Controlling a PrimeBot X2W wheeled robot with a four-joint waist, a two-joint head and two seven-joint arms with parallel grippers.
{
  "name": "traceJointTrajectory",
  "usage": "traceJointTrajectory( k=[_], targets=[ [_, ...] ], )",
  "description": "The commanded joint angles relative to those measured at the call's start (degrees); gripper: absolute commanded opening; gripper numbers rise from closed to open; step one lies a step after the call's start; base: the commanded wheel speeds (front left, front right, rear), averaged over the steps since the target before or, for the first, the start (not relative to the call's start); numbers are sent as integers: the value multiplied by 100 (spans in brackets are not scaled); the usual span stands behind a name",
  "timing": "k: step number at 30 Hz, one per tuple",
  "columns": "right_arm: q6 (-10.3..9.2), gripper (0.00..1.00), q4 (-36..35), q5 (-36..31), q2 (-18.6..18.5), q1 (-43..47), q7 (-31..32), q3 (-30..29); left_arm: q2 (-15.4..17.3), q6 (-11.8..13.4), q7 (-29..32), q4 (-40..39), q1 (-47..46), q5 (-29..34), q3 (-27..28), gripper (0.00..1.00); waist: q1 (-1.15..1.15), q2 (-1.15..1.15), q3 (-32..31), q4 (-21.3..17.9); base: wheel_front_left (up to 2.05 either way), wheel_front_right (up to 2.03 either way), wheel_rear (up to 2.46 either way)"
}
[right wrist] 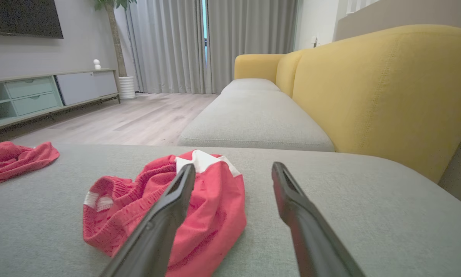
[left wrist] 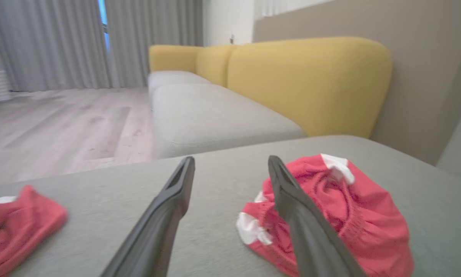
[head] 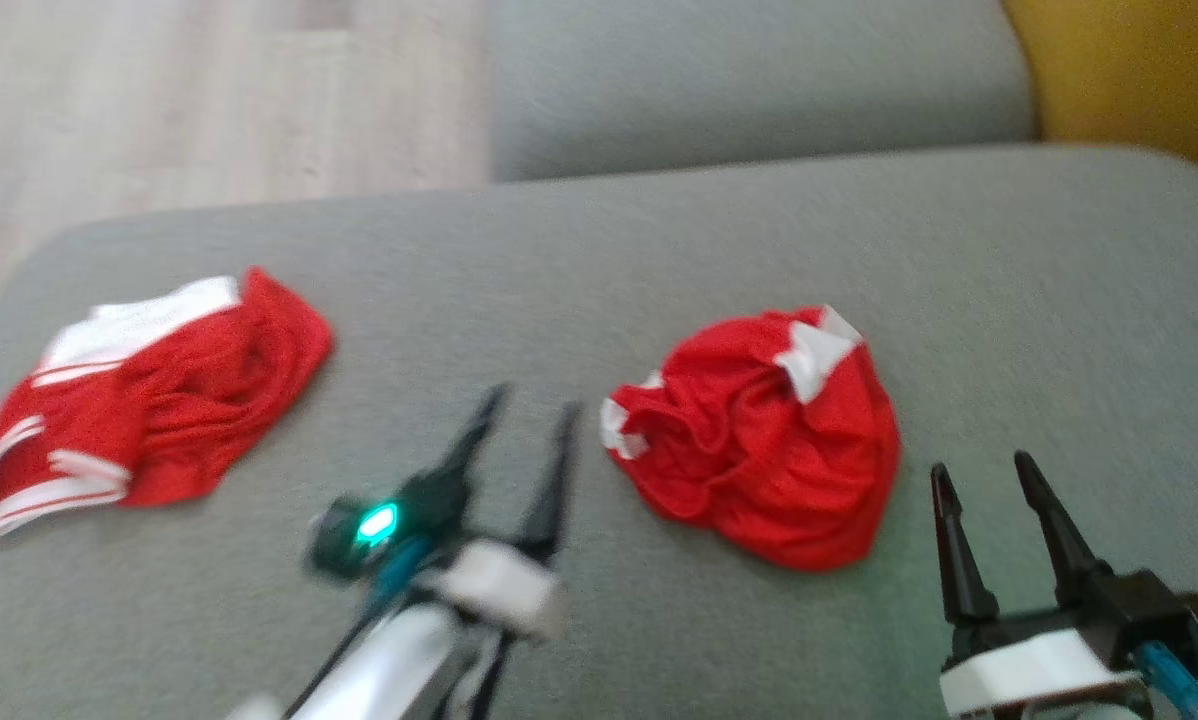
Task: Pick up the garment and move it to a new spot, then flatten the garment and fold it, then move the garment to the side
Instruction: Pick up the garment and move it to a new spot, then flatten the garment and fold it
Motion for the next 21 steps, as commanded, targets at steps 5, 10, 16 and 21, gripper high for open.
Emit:
traceJointTrajectory(
  k=[5,10,16,21],
  targets=[
    [-5,100,-264,118,-29,97,2,-43,451,370,-65,-1429,1320,468,1335,100,1,0,-468,443,0,0,0],
    [-5,100,-311,203,-29,342,2,-134,381,271,-65,-2100,2345,902,2065,100,1,0,-566,456,0,0,0],
    [-5,100,-253,217,-29,547,2,-92,84,-177,-65,-2086,2889,1284,2198,100,1,0,-612,414,0,0,0],
    [-5,100,-229,237,-29,569,2,-47,-259,-408,-65,-1970,3012,1597,2408,100,1,0,-631,368,0,0,0]
  ],
)
